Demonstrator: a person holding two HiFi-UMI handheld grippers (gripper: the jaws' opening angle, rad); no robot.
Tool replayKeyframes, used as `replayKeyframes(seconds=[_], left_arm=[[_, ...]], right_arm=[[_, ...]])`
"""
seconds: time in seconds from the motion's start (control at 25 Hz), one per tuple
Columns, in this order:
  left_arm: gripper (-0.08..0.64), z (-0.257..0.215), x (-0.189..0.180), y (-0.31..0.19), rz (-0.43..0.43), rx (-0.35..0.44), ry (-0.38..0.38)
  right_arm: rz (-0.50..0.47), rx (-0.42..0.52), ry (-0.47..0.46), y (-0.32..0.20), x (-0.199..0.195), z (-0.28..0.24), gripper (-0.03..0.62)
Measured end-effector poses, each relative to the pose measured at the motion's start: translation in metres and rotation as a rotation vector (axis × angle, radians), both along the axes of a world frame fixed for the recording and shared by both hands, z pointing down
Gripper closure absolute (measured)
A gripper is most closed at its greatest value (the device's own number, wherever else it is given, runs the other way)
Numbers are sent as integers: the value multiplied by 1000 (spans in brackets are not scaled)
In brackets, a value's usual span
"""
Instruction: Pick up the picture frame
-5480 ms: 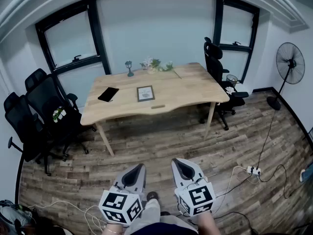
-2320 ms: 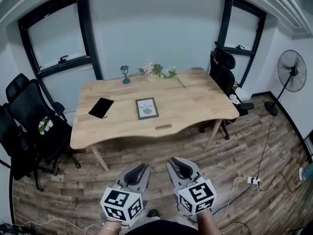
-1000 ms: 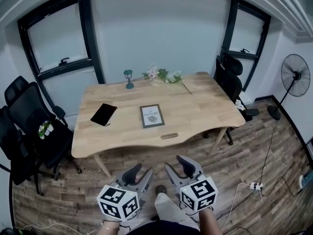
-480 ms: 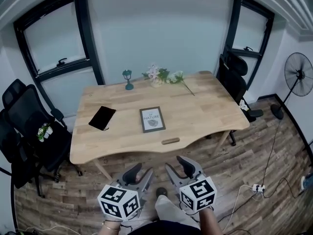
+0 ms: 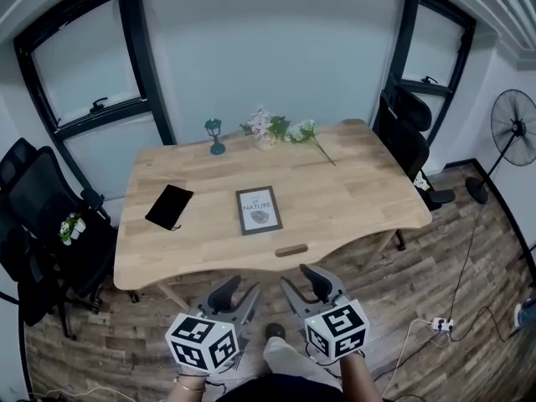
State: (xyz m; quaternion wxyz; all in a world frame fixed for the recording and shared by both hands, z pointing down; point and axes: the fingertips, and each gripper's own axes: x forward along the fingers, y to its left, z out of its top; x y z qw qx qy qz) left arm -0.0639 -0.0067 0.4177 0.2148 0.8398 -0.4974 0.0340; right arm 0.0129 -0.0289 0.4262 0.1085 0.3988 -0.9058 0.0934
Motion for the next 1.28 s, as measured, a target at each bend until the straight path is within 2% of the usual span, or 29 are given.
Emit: replayKeyframes(seconds=[0.48, 1.28], left_arm=[[377, 3, -1, -59, -31, -23, 11], [377, 15, -5, -135, -88, -49, 25]], right_arm=[[-5, -8, 23, -59, 5, 3, 426], [-71, 11, 46, -142, -8, 17, 428]])
